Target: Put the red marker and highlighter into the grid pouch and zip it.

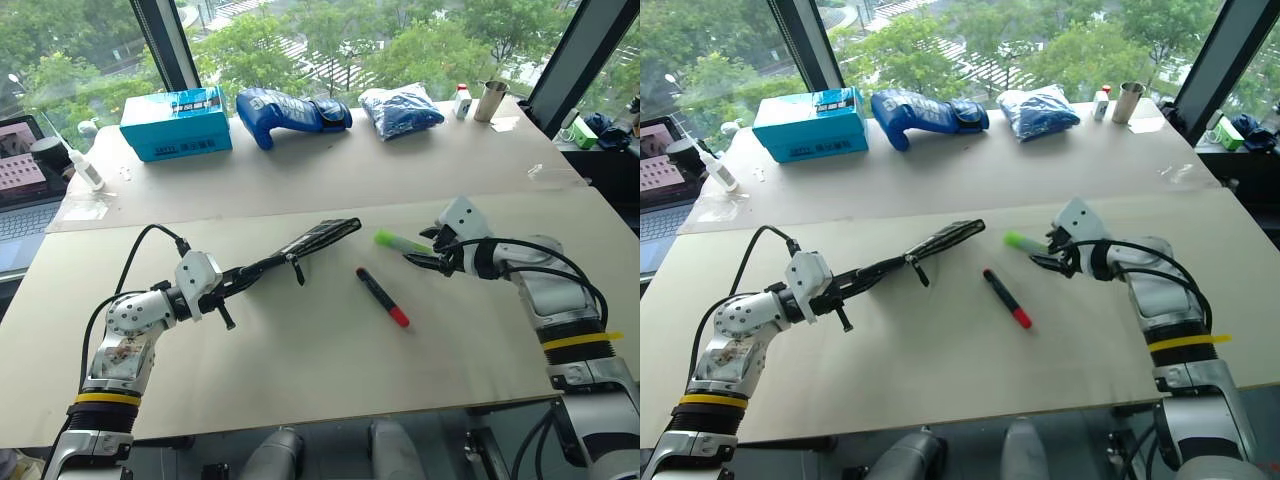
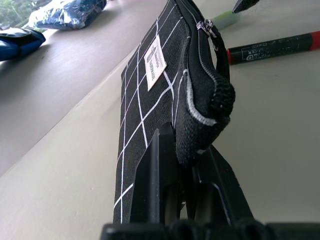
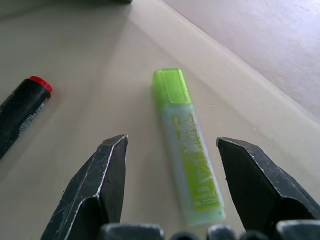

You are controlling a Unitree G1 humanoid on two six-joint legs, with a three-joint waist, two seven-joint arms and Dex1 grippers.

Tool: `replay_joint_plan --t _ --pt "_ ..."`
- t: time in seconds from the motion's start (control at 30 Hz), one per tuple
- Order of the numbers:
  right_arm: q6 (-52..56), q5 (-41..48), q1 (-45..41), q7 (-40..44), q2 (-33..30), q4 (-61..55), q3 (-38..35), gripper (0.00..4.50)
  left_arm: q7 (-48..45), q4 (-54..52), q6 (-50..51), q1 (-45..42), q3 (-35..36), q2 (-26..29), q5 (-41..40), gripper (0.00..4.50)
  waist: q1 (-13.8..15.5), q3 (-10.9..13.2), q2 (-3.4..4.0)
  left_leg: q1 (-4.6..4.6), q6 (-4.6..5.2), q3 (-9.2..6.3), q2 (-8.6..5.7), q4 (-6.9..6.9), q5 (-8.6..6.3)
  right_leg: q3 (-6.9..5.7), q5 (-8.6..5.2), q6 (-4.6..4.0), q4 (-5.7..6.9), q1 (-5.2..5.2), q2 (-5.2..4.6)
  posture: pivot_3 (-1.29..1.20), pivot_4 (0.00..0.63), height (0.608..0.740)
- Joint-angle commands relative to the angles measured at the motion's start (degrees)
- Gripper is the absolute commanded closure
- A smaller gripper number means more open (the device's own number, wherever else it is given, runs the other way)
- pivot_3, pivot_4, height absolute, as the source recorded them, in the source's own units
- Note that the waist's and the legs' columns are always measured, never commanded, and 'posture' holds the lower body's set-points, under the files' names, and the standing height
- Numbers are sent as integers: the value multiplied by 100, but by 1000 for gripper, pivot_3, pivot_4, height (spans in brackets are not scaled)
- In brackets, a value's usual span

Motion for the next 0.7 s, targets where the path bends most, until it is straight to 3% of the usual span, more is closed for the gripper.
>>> replay_joint_plan --t 0.03,0.37,0.47,0.6,0.7 --pt "-437 -134 -342 -48 77 399 0 1331 -33 -103 -97 -70 75 20 -64 4500 1 0 0 0 0 0 0 0 0 0 1 1 0 0 0 0 150 740" --pt "-679 -476 -669 342 159 1550 283 1331 -24 -178 -81 -16 84 13 -61 4500 0 0 0 0 0 2 0 0 0 1 4 2 -3 1 0 0 150 740" --pt "-454 -453 -786 348 239 1942 236 2034 -19 -137 -104 -14 95 8 -58 4500 -1 -1 0 3 0 2 2 1 0 0 5 1 -3 4 3 0 150 740" --pt "-251 -333 -750 511 272 1952 144 3313 -3 -143 -108 -1 101 -4 -59 4500 6 -4 -4 8 0 2 3 1 0 0 7 0 -4 10 4 0 150 740" --pt "-158 -232 -658 653 236 1706 66 3441 2 -141 -106 -13 101 -3 -57 4500 15 -5 -6 8 0 2 3 5 0 0 9 2 -4 11 3 0 150 740"
